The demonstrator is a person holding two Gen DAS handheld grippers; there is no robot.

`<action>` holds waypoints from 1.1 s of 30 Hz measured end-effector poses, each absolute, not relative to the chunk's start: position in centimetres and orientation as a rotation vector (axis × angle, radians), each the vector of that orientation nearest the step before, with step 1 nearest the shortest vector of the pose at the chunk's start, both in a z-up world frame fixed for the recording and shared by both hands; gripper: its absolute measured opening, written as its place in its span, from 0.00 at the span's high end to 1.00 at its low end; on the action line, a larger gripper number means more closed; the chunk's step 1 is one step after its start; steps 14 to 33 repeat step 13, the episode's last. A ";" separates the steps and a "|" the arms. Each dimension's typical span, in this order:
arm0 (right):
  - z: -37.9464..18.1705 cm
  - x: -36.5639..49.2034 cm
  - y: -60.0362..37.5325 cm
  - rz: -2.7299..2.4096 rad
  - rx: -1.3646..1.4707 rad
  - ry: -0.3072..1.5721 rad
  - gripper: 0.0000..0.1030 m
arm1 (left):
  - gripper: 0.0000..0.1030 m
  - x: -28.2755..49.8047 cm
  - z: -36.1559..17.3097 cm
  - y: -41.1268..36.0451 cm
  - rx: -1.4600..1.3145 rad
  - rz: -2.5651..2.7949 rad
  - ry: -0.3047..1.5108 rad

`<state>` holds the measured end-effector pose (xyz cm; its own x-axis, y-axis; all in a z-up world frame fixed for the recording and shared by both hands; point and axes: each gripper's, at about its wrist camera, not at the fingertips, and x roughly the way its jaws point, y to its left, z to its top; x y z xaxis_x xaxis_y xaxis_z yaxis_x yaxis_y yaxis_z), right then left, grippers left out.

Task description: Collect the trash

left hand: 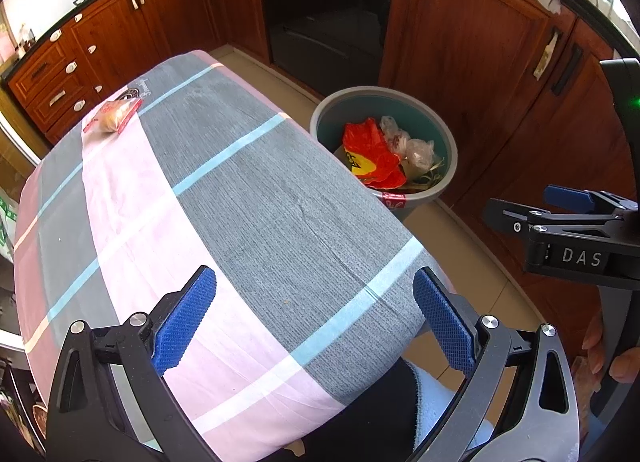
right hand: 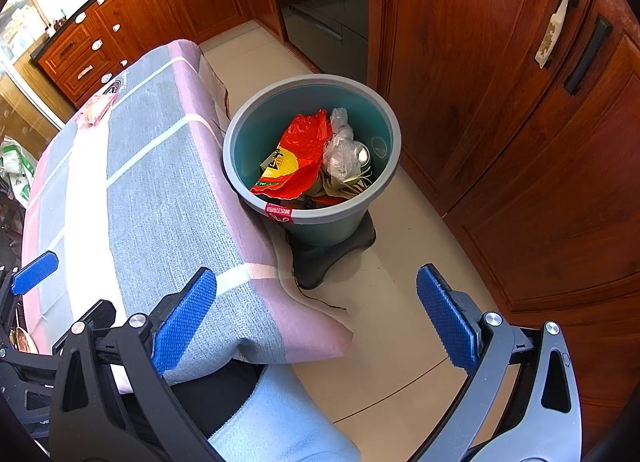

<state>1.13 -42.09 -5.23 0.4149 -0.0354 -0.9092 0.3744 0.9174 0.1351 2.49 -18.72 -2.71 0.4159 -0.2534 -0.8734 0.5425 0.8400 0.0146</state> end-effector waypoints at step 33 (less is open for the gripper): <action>-5.1 1.6 -42.4 -0.268 0.334 1.116 0.07 | 0.04 2.7 -3.2 -18.5 0.308 -0.504 1.055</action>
